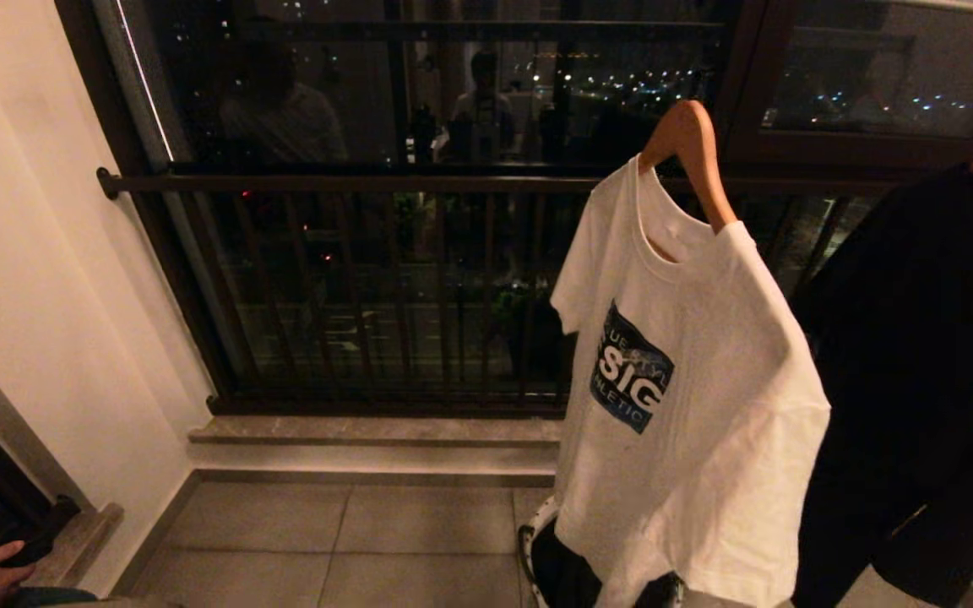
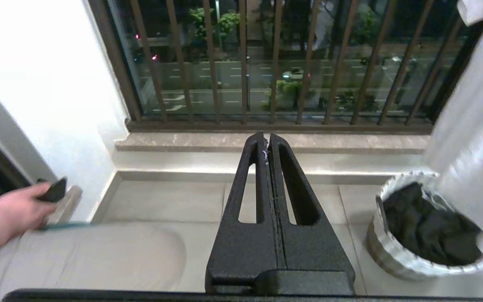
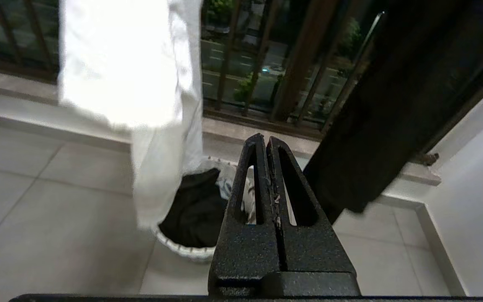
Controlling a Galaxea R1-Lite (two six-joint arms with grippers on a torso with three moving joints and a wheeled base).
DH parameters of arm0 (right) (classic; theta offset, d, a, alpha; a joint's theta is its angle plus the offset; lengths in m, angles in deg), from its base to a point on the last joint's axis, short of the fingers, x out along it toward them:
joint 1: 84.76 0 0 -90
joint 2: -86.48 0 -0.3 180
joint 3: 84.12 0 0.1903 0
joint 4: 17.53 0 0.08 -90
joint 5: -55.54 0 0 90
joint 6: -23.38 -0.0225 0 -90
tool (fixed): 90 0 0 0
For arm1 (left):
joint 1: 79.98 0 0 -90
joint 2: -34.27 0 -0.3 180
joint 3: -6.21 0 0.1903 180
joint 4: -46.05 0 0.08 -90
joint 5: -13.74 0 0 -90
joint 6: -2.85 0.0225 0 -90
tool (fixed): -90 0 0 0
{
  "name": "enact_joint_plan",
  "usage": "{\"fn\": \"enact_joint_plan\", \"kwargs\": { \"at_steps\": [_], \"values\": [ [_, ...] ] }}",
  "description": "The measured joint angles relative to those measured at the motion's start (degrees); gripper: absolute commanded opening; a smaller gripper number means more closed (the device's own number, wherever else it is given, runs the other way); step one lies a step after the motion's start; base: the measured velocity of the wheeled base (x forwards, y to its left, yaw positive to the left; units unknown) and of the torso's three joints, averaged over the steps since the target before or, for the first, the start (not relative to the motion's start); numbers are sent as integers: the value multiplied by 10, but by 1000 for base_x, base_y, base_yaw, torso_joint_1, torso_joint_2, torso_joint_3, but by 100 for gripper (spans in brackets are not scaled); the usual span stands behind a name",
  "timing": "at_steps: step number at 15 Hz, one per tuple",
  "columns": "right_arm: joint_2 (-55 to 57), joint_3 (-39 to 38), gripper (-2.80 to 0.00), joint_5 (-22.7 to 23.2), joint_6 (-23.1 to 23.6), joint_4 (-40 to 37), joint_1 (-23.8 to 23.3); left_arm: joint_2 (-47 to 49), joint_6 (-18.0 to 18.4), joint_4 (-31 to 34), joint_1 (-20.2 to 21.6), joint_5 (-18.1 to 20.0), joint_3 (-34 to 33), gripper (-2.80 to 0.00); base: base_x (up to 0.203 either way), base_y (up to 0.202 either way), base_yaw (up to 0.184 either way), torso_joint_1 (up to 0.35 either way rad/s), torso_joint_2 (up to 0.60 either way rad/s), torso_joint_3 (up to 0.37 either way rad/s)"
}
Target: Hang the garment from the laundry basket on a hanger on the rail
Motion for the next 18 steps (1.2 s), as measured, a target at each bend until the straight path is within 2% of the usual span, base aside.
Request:
{"fn": "enact_joint_plan", "kwargs": {
  "at_steps": [3,9,18],
  "values": [
    [0,0,-280,0,0,0,0,0,0,0,0,0,0,-280,-165,0,1,-2,3,3],
    [0,0,-280,0,0,0,0,0,0,0,-1,0,0,-280,1,-13,1,1,0,0],
    [0,0,-280,0,0,0,0,0,0,0,0,0,0,-280,0,-188,1,5,2,2]
  ]
}}
